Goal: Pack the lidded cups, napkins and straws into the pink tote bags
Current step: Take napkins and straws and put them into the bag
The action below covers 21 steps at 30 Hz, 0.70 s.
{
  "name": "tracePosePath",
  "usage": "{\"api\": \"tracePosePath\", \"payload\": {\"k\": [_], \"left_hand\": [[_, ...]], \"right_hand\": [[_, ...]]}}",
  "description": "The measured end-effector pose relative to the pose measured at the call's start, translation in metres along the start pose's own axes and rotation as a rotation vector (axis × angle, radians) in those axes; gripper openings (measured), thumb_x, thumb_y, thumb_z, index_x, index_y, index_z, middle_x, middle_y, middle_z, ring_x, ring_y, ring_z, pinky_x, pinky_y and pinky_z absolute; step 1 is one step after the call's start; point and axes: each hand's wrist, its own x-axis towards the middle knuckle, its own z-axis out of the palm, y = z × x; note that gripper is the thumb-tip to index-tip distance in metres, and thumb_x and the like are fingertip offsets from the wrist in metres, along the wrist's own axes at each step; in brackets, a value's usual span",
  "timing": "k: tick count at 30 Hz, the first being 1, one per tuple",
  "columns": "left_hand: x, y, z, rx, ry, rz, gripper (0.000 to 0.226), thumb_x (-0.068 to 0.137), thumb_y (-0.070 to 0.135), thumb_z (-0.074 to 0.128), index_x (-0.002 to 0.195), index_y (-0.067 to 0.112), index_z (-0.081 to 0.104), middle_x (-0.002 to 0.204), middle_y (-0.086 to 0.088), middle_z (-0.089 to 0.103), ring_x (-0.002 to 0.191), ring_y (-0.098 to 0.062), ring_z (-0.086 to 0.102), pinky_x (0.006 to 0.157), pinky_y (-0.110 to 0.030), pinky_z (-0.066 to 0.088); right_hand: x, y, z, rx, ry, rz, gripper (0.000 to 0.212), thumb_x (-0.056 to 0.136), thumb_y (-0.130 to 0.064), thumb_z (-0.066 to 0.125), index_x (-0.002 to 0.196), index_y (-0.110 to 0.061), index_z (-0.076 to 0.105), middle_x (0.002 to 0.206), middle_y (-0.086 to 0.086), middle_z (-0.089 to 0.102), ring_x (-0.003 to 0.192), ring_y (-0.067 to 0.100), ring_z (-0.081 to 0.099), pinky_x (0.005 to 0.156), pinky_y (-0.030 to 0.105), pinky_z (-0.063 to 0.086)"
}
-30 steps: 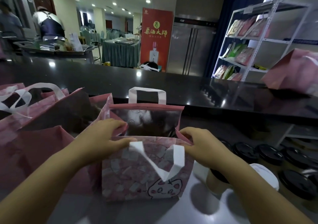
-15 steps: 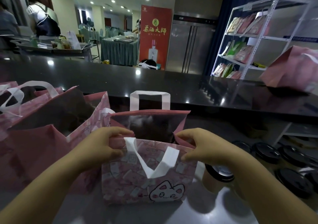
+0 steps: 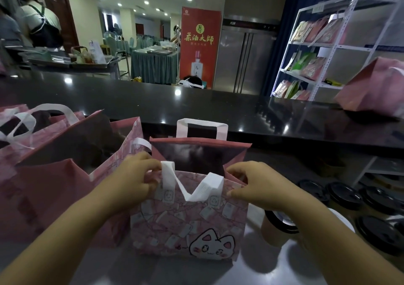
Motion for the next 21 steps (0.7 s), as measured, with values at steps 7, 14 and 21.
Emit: {"api": "tracePosePath", "payload": {"k": [7,14,21], "left_hand": [[0.002,0.007,-0.016,0.475,0.006,0.090,0.035,0.075,0.050,0.059,0.108,0.057,0.052,0.144,0.007,-0.010,0.130,-0.028,-0.019,0.102,-0.043,-0.002],[0.028,0.005,-0.031,0.429,-0.273,0.183,0.030,0.076,0.045,0.063,0.100,0.059,0.053,0.149,0.020,0.015,0.141,-0.015,-0.006,0.108,-0.052,-0.015],[0.031,-0.005,-0.031,0.187,-0.245,0.281,0.022,0.076,0.027,0.066,0.088,0.045,0.063,0.107,0.030,0.047,0.101,0.004,0.048,0.091,-0.032,0.045]], "right_hand": [[-0.002,-0.009,-0.007,-0.486,0.098,-0.070,0.056,0.068,-0.060,0.064,0.120,-0.045,0.049,0.122,-0.006,0.012,0.116,0.027,0.008,0.094,0.041,0.015],[0.014,-0.007,-0.020,-0.406,-0.125,-0.073,0.057,0.066,-0.054,0.074,0.118,-0.047,0.052,0.158,-0.003,0.000,0.140,0.025,-0.024,0.109,0.056,-0.014],[0.015,-0.003,-0.019,-0.293,-0.027,-0.115,0.048,0.069,-0.042,0.074,0.113,-0.047,0.056,0.107,-0.016,0.041,0.079,0.003,0.025,0.089,0.030,0.021]]}}
